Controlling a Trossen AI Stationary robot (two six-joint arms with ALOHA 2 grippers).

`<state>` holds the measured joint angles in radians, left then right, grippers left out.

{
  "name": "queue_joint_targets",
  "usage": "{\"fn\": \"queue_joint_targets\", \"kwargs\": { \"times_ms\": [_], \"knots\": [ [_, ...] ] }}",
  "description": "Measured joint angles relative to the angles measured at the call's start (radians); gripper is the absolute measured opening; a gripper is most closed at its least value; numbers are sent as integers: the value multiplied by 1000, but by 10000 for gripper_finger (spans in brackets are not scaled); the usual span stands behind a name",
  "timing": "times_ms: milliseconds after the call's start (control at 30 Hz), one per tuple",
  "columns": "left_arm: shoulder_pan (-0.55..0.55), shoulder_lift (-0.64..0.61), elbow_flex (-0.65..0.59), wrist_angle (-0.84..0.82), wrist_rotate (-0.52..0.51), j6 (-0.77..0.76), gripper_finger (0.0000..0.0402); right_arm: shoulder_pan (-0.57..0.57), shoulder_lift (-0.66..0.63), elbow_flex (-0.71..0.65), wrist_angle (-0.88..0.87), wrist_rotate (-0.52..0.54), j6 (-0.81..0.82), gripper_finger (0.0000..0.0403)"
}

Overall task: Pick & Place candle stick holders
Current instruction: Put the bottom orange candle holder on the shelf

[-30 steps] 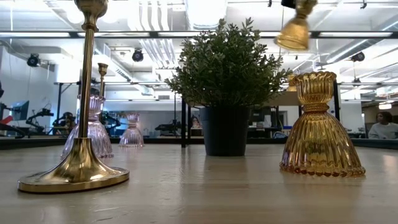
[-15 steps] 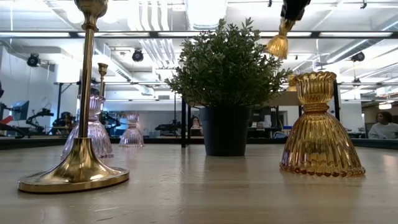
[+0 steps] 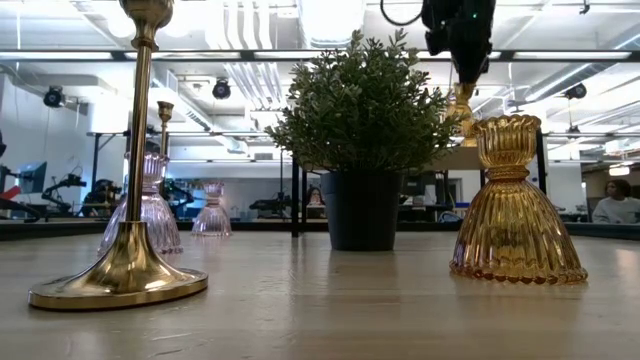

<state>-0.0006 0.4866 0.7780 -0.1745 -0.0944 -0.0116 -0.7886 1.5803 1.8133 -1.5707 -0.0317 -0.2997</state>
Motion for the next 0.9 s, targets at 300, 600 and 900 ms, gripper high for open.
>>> {"fn": "queue_joint_targets", "kwargs": {
  "times_ms": [300, 600, 900],
  "knots": [
    [0, 0, 0, 0, 0, 0, 30, -36, 50, -2, 0, -2, -7, 23],
    [0, 0, 0, 0, 0, 0, 30, -49, 75, -2, 0, -2, -16, 23],
    [0, 0, 0, 0, 0, 0, 30, -91, 80, -2, 2, -3, -37, 23]
  ]
}}
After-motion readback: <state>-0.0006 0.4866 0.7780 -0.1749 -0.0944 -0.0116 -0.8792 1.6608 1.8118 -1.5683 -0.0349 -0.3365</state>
